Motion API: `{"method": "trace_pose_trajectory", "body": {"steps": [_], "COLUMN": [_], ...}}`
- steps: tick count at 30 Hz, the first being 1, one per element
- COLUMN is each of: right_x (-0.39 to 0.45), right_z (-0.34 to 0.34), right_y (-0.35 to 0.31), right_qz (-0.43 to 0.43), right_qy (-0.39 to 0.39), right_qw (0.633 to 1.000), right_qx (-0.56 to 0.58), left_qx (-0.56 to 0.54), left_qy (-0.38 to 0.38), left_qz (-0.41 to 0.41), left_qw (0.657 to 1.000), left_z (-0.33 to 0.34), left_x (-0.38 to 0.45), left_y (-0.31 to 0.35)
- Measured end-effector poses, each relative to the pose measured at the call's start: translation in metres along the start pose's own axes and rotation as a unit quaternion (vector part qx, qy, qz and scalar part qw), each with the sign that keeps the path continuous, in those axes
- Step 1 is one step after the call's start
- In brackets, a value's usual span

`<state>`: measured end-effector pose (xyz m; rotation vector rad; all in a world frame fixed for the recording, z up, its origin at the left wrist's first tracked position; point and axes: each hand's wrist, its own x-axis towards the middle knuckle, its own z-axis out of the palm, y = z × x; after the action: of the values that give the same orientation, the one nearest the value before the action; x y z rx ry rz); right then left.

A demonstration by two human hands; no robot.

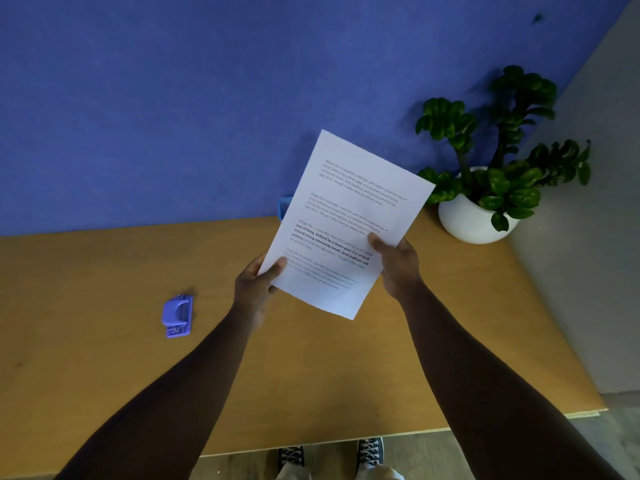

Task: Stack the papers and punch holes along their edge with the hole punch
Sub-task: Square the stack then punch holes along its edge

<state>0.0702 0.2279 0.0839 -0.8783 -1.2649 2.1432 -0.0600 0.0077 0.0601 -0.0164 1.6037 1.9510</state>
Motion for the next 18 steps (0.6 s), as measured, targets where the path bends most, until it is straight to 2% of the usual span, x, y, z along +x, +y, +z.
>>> {"method": "trace_pose_trajectory", "body": {"steps": [3,5,10,14,18], "right_x": [-0.002,-0.004,-0.006,-0.007,-0.003], "right_z": [0.002,0.004,0.013,0.015,0.007], "right_y": [0.002,0.005,0.015,0.019,0.018], "right_qz": [0.024,0.04,0.081,0.097,0.089], "right_qy": [0.012,0.026,0.011,-0.014,0.014], "right_qw": [0.998,0.996,0.989,0.99,0.994], "right_qx": [0.055,0.08,0.122,0.099,0.067], "left_qx": [-0.079,-0.09,-0.088,-0.062,0.0], "left_qy": [-0.003,-0.016,-0.068,-0.057,-0.029], "left_qz": [-0.005,0.002,0.011,0.019,0.035], "left_qw": [0.997,0.996,0.994,0.996,0.999], "left_z": [0.007,0.013,0.031,0.031,0.018], "left_x": [0.0,0.001,-0.002,0.001,0.008], "left_y": [0.001,0.002,0.005,0.006,0.009]}}
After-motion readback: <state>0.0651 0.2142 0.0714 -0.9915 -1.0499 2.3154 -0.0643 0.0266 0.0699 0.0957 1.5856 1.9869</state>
